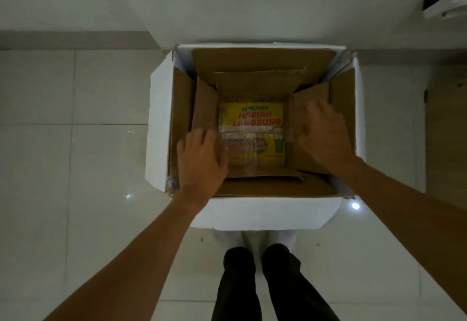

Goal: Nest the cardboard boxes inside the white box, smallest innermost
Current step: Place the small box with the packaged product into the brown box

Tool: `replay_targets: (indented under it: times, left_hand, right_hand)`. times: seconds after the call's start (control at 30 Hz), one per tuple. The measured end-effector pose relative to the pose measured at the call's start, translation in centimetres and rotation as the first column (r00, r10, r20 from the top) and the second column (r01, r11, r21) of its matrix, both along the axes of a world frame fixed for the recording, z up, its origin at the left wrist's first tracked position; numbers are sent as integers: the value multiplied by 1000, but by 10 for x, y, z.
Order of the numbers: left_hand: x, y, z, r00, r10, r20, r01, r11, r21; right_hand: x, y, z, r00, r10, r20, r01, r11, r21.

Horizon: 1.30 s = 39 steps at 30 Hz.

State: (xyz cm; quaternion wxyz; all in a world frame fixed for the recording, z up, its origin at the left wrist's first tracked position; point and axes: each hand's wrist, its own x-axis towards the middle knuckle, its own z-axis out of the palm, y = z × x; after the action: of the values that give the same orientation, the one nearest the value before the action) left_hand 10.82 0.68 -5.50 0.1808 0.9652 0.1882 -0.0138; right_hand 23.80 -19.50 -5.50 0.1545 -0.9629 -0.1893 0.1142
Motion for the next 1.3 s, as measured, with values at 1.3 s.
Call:
replay_targets:
  times: [1.3]
  left_hand:
    - [51, -4, -70, 730, 17, -683, 227, 937, 267]
  right_hand:
    - [-32, 14, -52, 627, -25, -779, -311, 908, -280]
